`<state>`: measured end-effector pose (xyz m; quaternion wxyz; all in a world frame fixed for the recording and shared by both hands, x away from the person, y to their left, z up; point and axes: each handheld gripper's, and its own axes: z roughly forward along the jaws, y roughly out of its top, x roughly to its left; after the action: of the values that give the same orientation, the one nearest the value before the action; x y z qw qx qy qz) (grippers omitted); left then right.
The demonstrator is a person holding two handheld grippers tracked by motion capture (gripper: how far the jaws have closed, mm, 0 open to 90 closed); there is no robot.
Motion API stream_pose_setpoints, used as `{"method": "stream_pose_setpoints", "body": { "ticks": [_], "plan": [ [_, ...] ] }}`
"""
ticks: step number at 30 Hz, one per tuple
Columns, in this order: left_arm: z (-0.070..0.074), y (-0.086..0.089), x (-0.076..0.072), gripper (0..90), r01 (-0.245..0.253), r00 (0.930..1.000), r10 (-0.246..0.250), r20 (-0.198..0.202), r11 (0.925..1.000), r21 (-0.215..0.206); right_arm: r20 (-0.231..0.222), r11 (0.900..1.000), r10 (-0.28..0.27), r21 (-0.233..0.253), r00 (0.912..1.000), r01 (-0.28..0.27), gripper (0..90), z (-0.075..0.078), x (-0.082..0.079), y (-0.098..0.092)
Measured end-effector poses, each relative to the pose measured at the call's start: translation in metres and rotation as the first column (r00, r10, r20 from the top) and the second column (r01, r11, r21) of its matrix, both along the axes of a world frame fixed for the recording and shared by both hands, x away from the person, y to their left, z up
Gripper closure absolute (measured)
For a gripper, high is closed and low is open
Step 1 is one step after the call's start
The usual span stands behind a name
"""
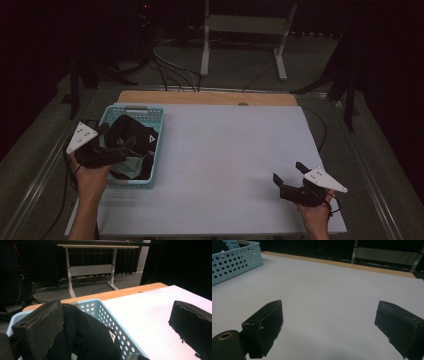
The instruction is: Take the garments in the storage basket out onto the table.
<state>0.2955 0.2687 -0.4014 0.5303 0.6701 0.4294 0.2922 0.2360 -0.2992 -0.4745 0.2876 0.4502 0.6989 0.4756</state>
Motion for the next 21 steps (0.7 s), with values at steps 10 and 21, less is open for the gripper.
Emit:
{"method": "stream_pose_setpoints", "body": {
  "ticks": [10, 21],
  "plan": [
    [0.007, -0.002, 0.012, 0.0, 0.000, 1.0000, 0.001, -0.009, 0.9995, 0.031, -0.003, 1.000, 0.001, -0.002, 1.0000, -0.001, 8.0, 0.000, 0.000, 0.000],
    [0.007, -0.001, 0.024, 0.0, -0.004, 0.9995, 0.005, -0.032, 0.9991, 0.041, -0.005, 1.000, 0.003, -0.002, 1.0000, -0.003, 8.0, -0.001, 0.000, 0.000]
  ]
}}
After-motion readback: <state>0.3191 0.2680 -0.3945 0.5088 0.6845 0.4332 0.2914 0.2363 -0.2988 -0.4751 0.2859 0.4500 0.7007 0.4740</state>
